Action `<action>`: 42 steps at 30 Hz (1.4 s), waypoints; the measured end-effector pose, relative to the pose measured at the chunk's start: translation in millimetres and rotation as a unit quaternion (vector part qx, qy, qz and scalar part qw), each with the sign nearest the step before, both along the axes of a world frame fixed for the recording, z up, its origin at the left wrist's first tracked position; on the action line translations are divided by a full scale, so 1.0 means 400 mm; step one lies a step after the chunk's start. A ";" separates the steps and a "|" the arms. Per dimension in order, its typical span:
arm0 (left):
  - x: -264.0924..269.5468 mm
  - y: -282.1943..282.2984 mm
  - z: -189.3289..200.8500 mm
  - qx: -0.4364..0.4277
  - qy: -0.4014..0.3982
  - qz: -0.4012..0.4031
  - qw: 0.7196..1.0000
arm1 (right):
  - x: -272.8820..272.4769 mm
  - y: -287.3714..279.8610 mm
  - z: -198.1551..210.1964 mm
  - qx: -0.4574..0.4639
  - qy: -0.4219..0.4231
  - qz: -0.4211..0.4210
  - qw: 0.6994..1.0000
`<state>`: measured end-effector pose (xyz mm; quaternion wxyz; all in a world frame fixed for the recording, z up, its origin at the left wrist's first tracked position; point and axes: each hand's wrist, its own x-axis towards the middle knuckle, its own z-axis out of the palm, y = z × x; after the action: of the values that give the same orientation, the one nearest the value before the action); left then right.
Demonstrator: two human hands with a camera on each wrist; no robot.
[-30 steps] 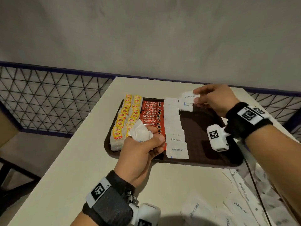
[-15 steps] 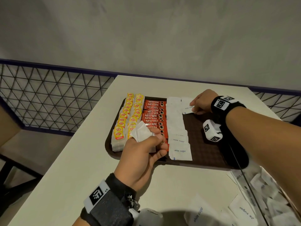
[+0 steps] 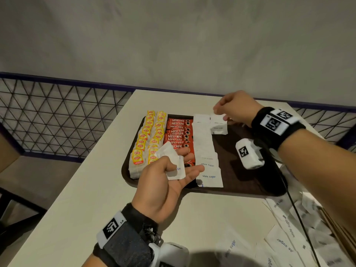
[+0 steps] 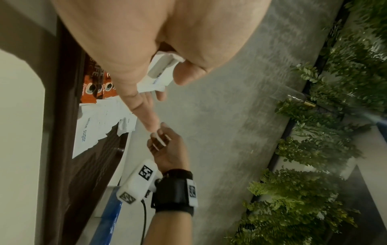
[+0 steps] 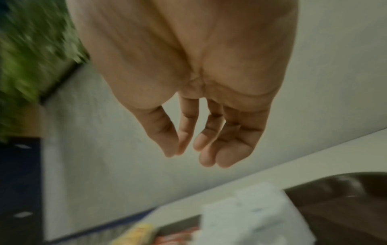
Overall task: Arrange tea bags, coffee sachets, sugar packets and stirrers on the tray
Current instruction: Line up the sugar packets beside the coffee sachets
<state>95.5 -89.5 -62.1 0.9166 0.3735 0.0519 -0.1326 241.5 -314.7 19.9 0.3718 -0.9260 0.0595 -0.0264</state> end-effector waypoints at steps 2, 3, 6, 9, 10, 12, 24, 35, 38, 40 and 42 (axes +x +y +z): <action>-0.004 0.000 0.000 0.003 -0.014 -0.001 1.000 | -0.098 0.054 0.028 0.041 -0.014 0.076 0.996; -0.005 -0.001 -0.001 0.009 -0.024 -0.007 1.000 | -0.148 0.077 0.036 0.048 -0.018 0.117 0.992; -0.007 -0.001 -0.004 0.033 -0.057 -0.033 0.997 | -0.269 0.120 0.030 0.052 -0.014 0.191 0.980; -0.010 -0.003 -0.009 0.059 -0.093 -0.045 0.993 | -0.326 0.120 -0.012 0.084 0.009 0.195 0.977; -0.010 -0.003 -0.010 0.067 -0.100 -0.048 0.992 | -0.333 0.114 -0.026 0.101 0.015 0.189 0.977; -0.009 -0.003 -0.013 0.091 -0.098 -0.041 0.990 | -0.342 0.100 -0.049 0.143 0.027 0.177 0.973; 0.006 0.003 -0.042 0.212 -0.117 -0.043 0.969 | -0.357 0.080 -0.101 0.289 0.018 0.201 0.936; 0.009 0.001 -0.036 0.171 -0.114 -0.006 0.979 | -0.340 0.065 -0.130 0.304 -0.059 0.112 0.944; 0.010 0.003 -0.040 0.137 -0.111 0.002 0.984 | -0.342 0.058 -0.127 0.273 -0.058 0.130 0.951; 0.008 0.005 -0.039 0.140 -0.122 0.004 0.983 | -0.346 0.059 -0.120 0.264 -0.055 0.135 0.953; 0.007 0.006 -0.039 0.153 -0.134 0.011 0.979 | -0.350 0.058 -0.115 0.256 -0.056 0.134 0.956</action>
<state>98.4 -87.2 -77.7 0.8488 0.5228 -0.0474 -0.0623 101.6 -291.4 -26.1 0.5991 -0.7964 -0.0812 -0.0121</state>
